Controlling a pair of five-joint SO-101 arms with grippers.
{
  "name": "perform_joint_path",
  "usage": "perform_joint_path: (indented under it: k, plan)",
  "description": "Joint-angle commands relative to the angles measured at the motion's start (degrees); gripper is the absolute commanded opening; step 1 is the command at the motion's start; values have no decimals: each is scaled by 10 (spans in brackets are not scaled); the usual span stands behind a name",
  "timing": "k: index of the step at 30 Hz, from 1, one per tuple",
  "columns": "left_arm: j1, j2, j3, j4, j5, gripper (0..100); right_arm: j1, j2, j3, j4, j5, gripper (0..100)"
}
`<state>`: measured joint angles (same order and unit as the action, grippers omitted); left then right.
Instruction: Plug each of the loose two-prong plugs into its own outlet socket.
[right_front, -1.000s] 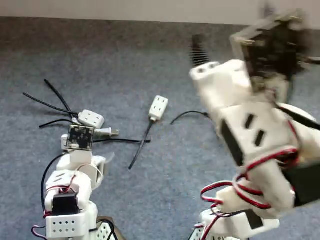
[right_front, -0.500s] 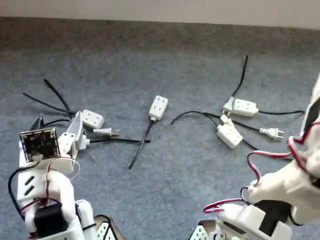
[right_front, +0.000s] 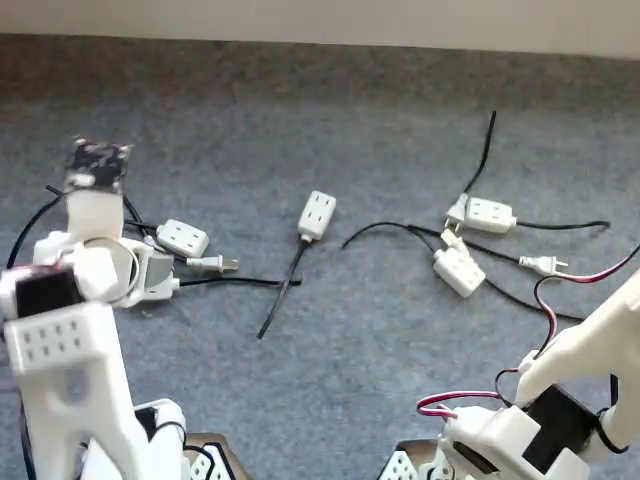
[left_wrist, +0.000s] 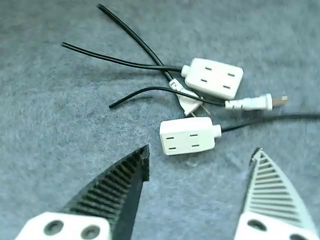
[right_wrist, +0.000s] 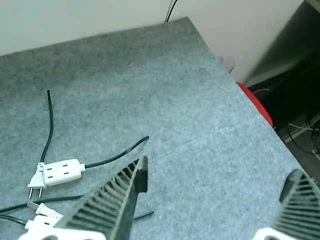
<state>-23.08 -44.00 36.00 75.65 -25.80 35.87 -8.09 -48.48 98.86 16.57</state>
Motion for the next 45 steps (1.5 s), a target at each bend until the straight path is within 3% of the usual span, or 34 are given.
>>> perform_joint_path:
  k: [1,7,16,21,24,39,45]
  plan:
    - [16,134,-108,29,-165,309,8,-9,15,21,8,400]
    - [66,233,-179,45,-271,309,8,-9,45,21,8,400]
    - [167,342,-202,10,-302,309,20,-9,101,21,8,400]
    - [165,457,-214,-56,-435,309,36,-9,125,21,8,400]
    - [147,521,-282,-54,-455,309,40,-9,138,20,9,400]
    - [168,829,-697,210,-459,309,37,-5,153,20,9,400]
    - [190,865,-750,254,-459,309,37,-5,153,20,9,400]
